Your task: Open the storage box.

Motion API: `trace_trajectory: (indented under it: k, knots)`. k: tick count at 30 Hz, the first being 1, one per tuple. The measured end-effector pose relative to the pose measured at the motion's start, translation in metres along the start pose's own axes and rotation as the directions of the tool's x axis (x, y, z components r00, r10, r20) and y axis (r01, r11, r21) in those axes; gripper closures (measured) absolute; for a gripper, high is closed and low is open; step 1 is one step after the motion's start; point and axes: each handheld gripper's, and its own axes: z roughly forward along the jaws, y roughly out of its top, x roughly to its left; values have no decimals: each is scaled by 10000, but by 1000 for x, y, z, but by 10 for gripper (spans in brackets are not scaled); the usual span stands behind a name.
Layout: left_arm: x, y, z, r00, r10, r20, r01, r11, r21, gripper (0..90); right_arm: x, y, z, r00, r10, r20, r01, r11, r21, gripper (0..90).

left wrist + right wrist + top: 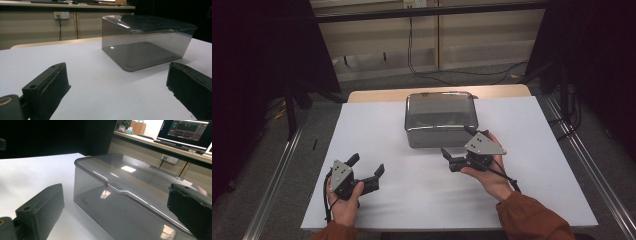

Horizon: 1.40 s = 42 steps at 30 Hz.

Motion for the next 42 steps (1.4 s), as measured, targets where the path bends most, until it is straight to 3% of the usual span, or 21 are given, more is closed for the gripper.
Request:
trace_trajectory:
  k: [2, 8, 10, 11, 13, 16, 18, 19, 21, 22, 24, 25, 26, 29, 31, 33, 34, 35, 38, 41, 42]
  knots:
    - [0, 0, 0, 10000, 4, -1, -4, 10000, -6, 37, 0, 0, 3, 10000, -24, 34, 24, 10000, 46, 4]
    - [1, 0, 0, 10000, -27, -24, 27, 10000, 34, 41, 3, 2, 14, 9871, -1582, 267, 1577, 9873, 178, 21]
    - [1, 0, 0, 10000, -44, -11, 44, 10000, 34, 42, 4, 2, 15, 9852, -1699, 245, 1693, 9852, 270, 32]
    - [1, 0, 0, 10000, -29, -9, 29, 10000, 22, 41, 6, 2, 18, 9747, -2214, 311, 2201, 9746, 406, 46]
    - [1, 0, -1, 10000, -23, 8, 23, 10000, 16, 39, 8, 3, 20, 9665, -2543, 337, 2527, 9664, 470, 49]
    - [1, 0, -1, 10000, -11, 15, 11, 10000, 57, 38, 11, 5, 22, 9389, -3406, 504, 3379, 9396, 549, 77]
    - [1, 0, -1, 10000, 21, 23, -21, 10000, 66, 38, 12, 7, 24, 9257, -3753, 476, 3725, 9262, 572, 105]
    - [1, 0, -1, 10000, 17, 33, -18, 10000, 64, 38, 14, 7, 25, 9106, -4093, 576, 4061, 9119, 596, 104]
    - [1, 0, -1, 10000, 35, 35, -35, 10000, 67, 37, 15, 8, 27, 8939, -4437, 643, 4398, 8957, 661, 107]
    - [1, 0, -1, 10000, 35, 35, -35, 10000, 67, 37, 16, 7, 29, 8821, -4658, 703, 4614, 8844, 709, 114]
    - [1, 0, -1, 10000, 45, -1, -45, 9999, 96, 36, 18, 6, 31, 8460, -5266, 837, 5206, 8497, 834, 124]
    - [1, 0, -1, 10000, 52, -27, -51, 9999, 95, 35, 19, 6, 32, 8333, -5460, 867, 5396, 8373, 877, 137]
    - [1, 0, -1, 10000, 17, -29, -17, 10000, 98, 34, 19, 5, 33, 8292, -5519, 886, 5448, 8335, 924, 150]
    - [2, -1, -1, 10000, 30, -42, -29, 9999, 136, 31, 23, 3, 35, 7910, -6039, 984, 5935, 7963, 1163, 155]
    - [2, -1, 0, 10000, 38, -9, -38, 9999, 155, 32, 24, 3, 37, 7761, -6225, 1008, 6106, 7818, 1263, 175]
    - [1, -1, 0, 10000, 41, 0, -41, 9999, 135, 32, 24, 3, 39, 7534, -6493, 1041, 6365, 7598, 1327, 201]
    - [1, -1, 0, 10000, 41, 0, -41, 9999, 135, 31, 24, 3, 39, 7534, -6493, 1041, 6365, 7598, 1327, 201]
    - [1, -1, 0, 10000, 77, -22, -77, 9998, 186, 32, 25, 2, 41, 7337, -6703, 1108, 6567, 7415, 1375, 204]
    - [-1, -1, 1, 9999, 153, -25, -153, 9997, 209, 32, 25, 1, 42, 7041, -7011, 1128, 6850, 7124, 1525, 263]
    - [-2, -1, 1, 9998, 190, 64, -192, 9995, 254, 32, 25, -1, 44, 6777, -7267, 1125, 7068, 6860, 1729, 322]
    - [-2, -1, 1, 9998, 190, 64, -192, 9995, 254, 32, 25, -1, 44, 6777, -7267, 1125, 7068, 6860, 1729, 322]
